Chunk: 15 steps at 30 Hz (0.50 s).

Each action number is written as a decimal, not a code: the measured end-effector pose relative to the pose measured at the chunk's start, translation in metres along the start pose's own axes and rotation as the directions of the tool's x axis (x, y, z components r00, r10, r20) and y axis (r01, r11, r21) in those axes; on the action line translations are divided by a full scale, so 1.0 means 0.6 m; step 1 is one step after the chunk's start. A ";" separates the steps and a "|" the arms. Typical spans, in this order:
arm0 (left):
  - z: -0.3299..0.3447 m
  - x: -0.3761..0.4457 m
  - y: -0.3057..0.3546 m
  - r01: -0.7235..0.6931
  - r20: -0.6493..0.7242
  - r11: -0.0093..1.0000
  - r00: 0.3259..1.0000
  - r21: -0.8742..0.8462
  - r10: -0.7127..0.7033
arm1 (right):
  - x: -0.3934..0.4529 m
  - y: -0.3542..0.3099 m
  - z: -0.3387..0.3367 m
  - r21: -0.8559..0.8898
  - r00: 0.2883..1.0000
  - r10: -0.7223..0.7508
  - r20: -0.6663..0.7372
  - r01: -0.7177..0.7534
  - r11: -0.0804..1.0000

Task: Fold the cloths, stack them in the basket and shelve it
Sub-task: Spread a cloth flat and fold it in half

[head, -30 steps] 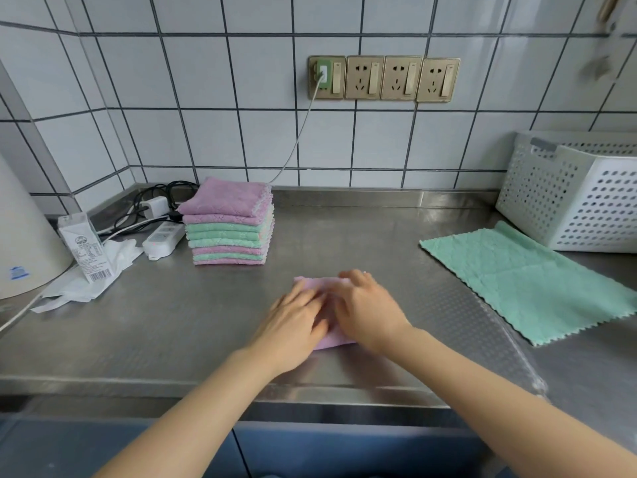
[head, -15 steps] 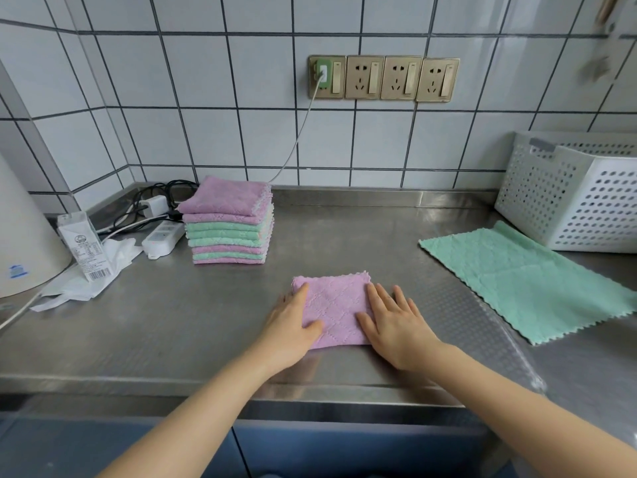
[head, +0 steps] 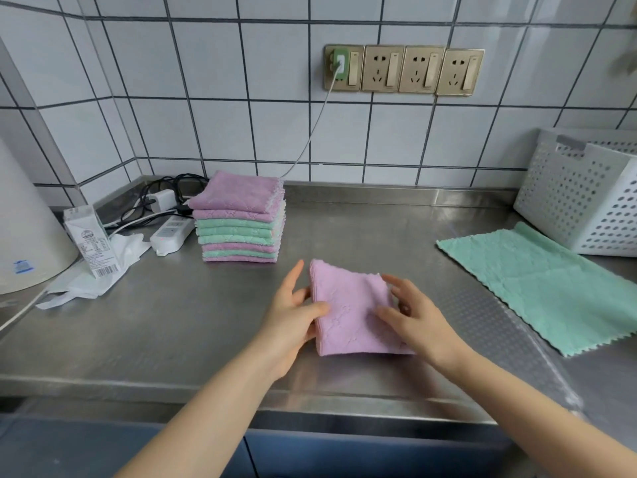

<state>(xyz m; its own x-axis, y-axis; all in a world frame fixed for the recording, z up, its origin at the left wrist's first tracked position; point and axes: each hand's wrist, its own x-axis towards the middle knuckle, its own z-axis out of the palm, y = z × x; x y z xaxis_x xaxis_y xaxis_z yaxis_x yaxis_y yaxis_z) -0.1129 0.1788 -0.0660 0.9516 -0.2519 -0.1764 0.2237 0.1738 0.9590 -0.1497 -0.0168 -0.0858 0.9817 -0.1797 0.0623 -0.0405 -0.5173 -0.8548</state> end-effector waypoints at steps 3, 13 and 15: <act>-0.020 0.015 0.040 -0.163 0.016 0.985 0.986 -0.050 0.164 | 0.022 -0.041 0.011 0.283 1.000 -0.031 0.001 0.030 0.959; -0.142 0.163 0.293 -0.442 -0.096 0.896 0.891 0.046 0.444 | 0.250 -0.293 0.069 0.469 0.982 -0.156 -0.104 0.187 0.863; -0.175 0.201 0.323 -0.444 -0.123 0.891 0.883 0.095 0.454 | 0.300 -0.330 0.098 0.483 0.981 -0.155 -0.120 0.194 0.854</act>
<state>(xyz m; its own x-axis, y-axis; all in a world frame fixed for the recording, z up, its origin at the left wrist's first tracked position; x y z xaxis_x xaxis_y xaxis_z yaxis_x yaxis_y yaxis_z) 0.0675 0.2821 0.0755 0.9674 -0.0265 0.2520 -0.2436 0.1766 0.9537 0.0460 0.1024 0.0645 0.9467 -0.1967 0.2552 0.2456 -0.0723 -0.9667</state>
